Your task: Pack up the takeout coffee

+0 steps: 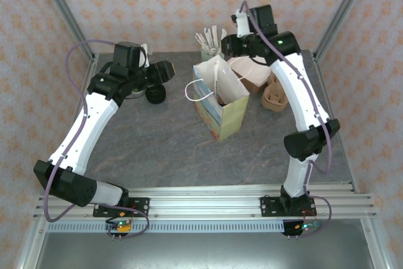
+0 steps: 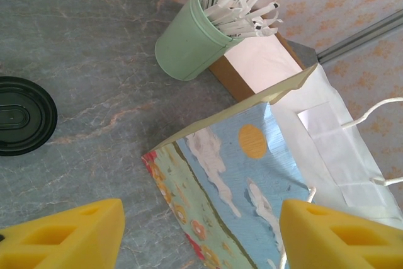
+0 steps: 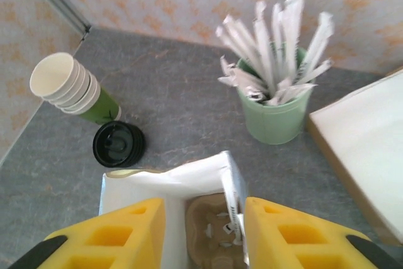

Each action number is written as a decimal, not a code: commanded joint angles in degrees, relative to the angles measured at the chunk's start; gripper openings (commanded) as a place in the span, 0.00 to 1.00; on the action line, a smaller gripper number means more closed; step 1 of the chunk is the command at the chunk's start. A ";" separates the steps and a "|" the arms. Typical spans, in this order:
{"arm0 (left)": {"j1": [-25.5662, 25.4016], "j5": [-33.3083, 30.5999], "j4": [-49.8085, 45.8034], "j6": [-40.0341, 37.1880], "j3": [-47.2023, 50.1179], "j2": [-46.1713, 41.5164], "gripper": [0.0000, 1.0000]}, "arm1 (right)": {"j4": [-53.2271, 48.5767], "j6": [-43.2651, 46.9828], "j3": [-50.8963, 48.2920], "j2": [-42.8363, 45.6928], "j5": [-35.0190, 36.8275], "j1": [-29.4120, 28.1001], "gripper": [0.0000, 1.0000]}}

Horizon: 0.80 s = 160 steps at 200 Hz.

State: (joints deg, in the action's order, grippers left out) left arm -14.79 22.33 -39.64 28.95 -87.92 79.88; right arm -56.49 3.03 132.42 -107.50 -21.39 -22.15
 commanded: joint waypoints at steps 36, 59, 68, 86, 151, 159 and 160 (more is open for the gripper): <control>-4.63 0.31 -1.54 -3.88 -6.36 2.45 0.67 | 9.41 -9.70 -12.36 9.00 0.03 15.37 0.42; -6.36 -0.34 -2.48 -4.35 -9.61 4.03 0.67 | 9.82 -11.40 -13.24 4.23 2.92 19.52 0.42; -6.59 -0.46 -2.59 -4.30 -10.38 4.40 0.67 | 10.01 -11.38 -13.11 1.99 4.60 19.69 0.42; -6.75 -0.90 -2.99 -4.18 -11.37 4.94 0.67 | 10.25 -11.15 -12.52 -2.77 5.65 19.69 0.42; -6.83 -2.24 -4.29 -4.04 -10.55 4.47 0.67 | 8.39 -9.28 -8.26 -17.30 5.77 17.88 0.46; -6.83 -2.41 -4.39 -4.09 -10.44 4.35 0.67 | 7.56 -9.15 -7.92 -18.30 6.16 17.47 0.46; -6.83 -2.44 -4.44 -4.04 -10.43 4.33 0.67 | 7.50 -9.12 -7.90 -18.42 6.26 17.39 0.46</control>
State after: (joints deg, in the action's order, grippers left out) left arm -21.39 21.63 -42.30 25.80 -97.80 84.58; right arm -47.22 -7.03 120.90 -124.64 -17.34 -3.27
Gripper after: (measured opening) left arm 0.670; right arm 0.462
